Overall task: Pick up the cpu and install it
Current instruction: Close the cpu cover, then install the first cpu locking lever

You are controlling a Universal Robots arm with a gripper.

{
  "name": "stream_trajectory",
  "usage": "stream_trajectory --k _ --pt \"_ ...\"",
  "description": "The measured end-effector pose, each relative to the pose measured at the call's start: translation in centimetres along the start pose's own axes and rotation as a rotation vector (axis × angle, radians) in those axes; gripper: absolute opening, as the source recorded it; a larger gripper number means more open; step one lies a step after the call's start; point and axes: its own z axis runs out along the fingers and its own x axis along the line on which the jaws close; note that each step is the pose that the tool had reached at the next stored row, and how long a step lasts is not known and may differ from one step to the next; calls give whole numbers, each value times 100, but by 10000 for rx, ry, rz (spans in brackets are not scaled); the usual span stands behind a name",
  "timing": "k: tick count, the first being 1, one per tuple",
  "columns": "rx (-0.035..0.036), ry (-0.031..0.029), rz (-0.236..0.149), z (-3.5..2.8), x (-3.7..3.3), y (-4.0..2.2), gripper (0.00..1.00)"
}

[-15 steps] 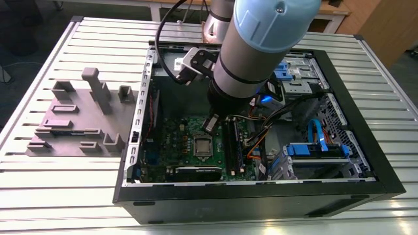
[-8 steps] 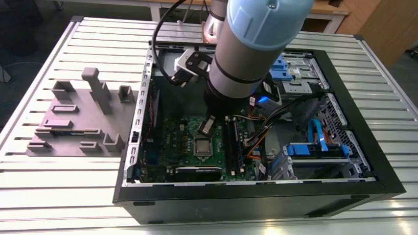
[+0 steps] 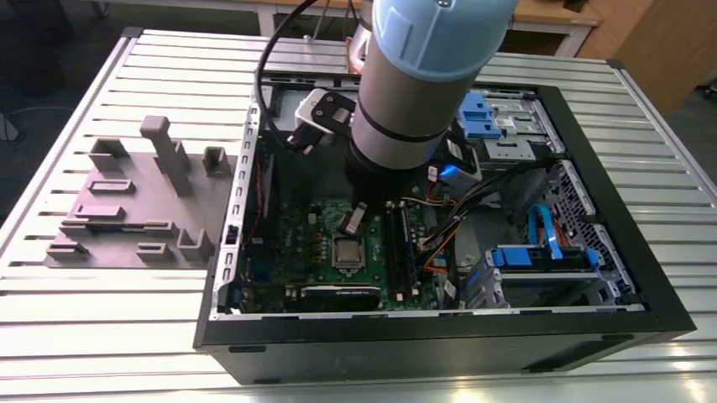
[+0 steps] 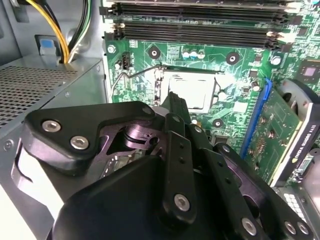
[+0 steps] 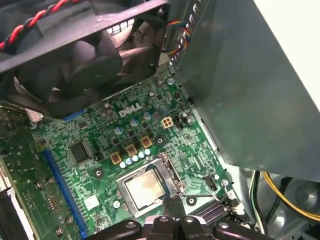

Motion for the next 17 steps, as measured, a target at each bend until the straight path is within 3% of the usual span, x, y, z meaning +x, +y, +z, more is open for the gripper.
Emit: stream_trajectory --k 6,17 --pt "9 3 -125 4 32 61 10" --pt "9 3 -130 4 33 63 10"
